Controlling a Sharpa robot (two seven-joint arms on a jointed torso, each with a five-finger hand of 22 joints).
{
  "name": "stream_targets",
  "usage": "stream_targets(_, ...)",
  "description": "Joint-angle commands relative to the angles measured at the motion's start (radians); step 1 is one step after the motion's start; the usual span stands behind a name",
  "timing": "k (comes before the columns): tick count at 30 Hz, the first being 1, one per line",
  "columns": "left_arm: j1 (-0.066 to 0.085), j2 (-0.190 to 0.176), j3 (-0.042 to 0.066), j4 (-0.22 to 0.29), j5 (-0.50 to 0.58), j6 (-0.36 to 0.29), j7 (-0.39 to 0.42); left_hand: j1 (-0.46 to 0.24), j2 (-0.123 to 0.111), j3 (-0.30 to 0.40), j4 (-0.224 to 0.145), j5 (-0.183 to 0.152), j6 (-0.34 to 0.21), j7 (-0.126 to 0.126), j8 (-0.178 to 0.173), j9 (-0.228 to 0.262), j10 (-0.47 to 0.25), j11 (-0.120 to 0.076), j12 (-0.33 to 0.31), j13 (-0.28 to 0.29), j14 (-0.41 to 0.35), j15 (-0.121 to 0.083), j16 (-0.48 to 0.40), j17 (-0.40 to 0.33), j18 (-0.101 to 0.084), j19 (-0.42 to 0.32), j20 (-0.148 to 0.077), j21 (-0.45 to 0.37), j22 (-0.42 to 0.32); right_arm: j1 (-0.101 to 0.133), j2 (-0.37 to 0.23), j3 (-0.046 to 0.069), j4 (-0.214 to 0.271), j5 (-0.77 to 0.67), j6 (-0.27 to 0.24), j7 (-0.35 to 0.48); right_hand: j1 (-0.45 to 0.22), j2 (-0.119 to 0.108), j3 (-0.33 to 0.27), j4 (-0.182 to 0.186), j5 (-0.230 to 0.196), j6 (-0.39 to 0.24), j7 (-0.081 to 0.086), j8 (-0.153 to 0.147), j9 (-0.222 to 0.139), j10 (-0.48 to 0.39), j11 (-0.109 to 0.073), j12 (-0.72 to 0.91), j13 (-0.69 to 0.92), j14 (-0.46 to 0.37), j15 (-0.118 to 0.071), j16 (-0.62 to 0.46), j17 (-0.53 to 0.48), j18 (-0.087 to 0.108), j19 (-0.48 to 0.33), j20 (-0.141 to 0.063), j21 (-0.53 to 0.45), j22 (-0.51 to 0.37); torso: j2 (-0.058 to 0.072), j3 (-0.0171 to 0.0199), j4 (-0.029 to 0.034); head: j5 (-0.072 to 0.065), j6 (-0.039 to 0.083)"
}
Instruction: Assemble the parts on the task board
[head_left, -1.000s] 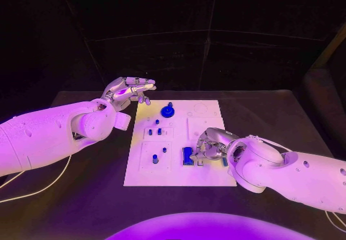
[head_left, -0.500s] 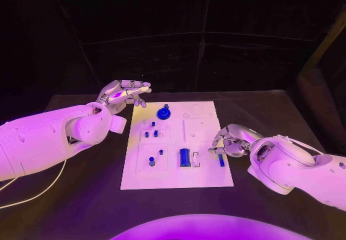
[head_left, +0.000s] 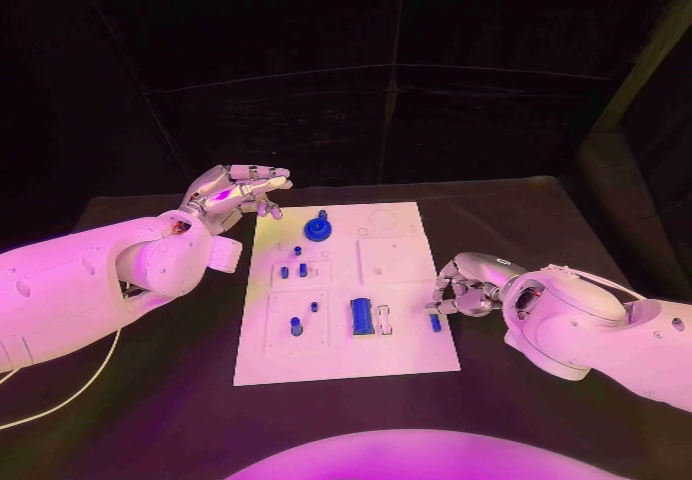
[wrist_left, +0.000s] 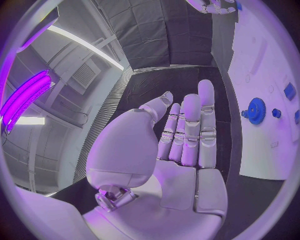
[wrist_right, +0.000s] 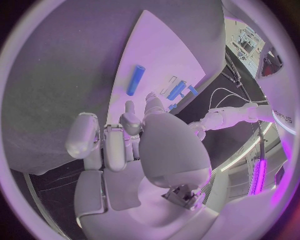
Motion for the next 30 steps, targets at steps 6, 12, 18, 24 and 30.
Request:
stream_targets(6, 0.001, -0.001, 0.0, 0.002, 0.001, 0.015, 0.004, 0.002, 0.007, -0.005, 0.0, -0.001, 0.002, -0.004, 0.003, 0.001, -0.005, -0.002, 0.005, 0.001, -0.007, -0.001, 0.001, -0.001, 0.006, -0.002, 0.002, -0.007, -0.001, -0.002, 0.012, 0.0, -0.013, -0.062, 0.096, -0.049, -0.017, 0.002, -0.018, 0.016, -0.011, 0.027, -0.005, -0.006, -0.004, 0.002, -0.005, -0.007, -0.001, 0.053, -0.001, 0.003, 0.002, -0.006, 0.001, 0.007, 0.006, 0.002, 0.0, -0.0002, 0.0044, -0.003, 0.0)
stream_targets(12, 0.001, -0.001, 0.0, 0.002, 0.001, 0.015, 0.004, 0.002, 0.007, -0.005, 0.0, -0.001, 0.002, -0.004, 0.003, 0.001, -0.005, -0.002, 0.005, 0.001, -0.007, -0.001, 0.001, -0.001, 0.006, -0.002, 0.002, -0.007, -0.001, -0.003, 0.018, 0.0, -0.02, -0.067, 0.114, -0.062, -0.022, 0.002, -0.025, 0.024, -0.016, 0.039, -0.008, -0.003, -0.003, 0.002, -0.008, -0.008, -0.001, 0.053, -0.003, 0.002, 0.003, -0.006, 0.001, 0.005, 0.006, 0.002, 0.001, -0.0006, 0.0033, -0.002, -0.001)
stream_targets(18, 0.001, -0.002, 0.0, 0.002, 0.001, 0.016, 0.002, 0.002, 0.007, -0.005, 0.0, -0.001, 0.002, -0.004, 0.003, 0.001, -0.005, -0.002, 0.005, 0.001, -0.007, -0.001, 0.001, -0.001, 0.006, -0.002, 0.002, -0.007, -0.001, -0.005, 0.03, -0.001, -0.024, -0.069, 0.14, -0.067, -0.023, 0.003, -0.029, 0.028, -0.02, 0.055, -0.013, 0.004, 0.001, 0.004, -0.012, -0.006, 0.002, 0.054, -0.006, 0.004, 0.008, -0.007, 0.003, 0.003, 0.008, 0.008, 0.001, -0.0006, 0.0033, -0.002, -0.003)
stream_targets(24, 0.001, -0.003, 0.0, 0.002, 0.001, 0.017, 0.001, 0.002, 0.007, -0.005, 0.0, -0.001, 0.002, -0.004, 0.003, 0.001, -0.005, -0.002, 0.005, 0.001, -0.007, -0.001, 0.001, -0.001, 0.006, -0.002, 0.002, -0.007, -0.001, -0.007, 0.04, -0.001, -0.03, -0.071, 0.168, -0.071, -0.013, 0.003, -0.029, 0.024, -0.02, 0.063, -0.017, 0.009, 0.005, 0.006, -0.015, -0.004, 0.004, 0.055, -0.009, 0.006, 0.011, -0.008, 0.005, 0.0, 0.01, 0.012, 0.0, -0.0012, 0.0035, -0.002, -0.006)
stream_targets(30, 0.001, -0.004, 0.0, 0.003, 0.001, 0.018, 0.0, 0.002, 0.008, -0.007, 0.0, -0.001, 0.001, -0.004, 0.005, 0.001, -0.008, -0.002, 0.008, 0.001, -0.008, -0.001, 0.002, -0.002, 0.006, -0.001, 0.002, -0.008, -0.002, -0.009, 0.056, -0.001, -0.037, -0.081, 0.193, -0.077, 0.028, 0.008, -0.024, 0.003, -0.011, 0.068, -0.02, 0.012, 0.011, 0.006, -0.019, -0.006, 0.004, 0.055, -0.012, 0.006, 0.014, -0.008, 0.005, -0.004, 0.011, 0.015, 0.001, -0.0011, 0.0043, -0.001, -0.008)
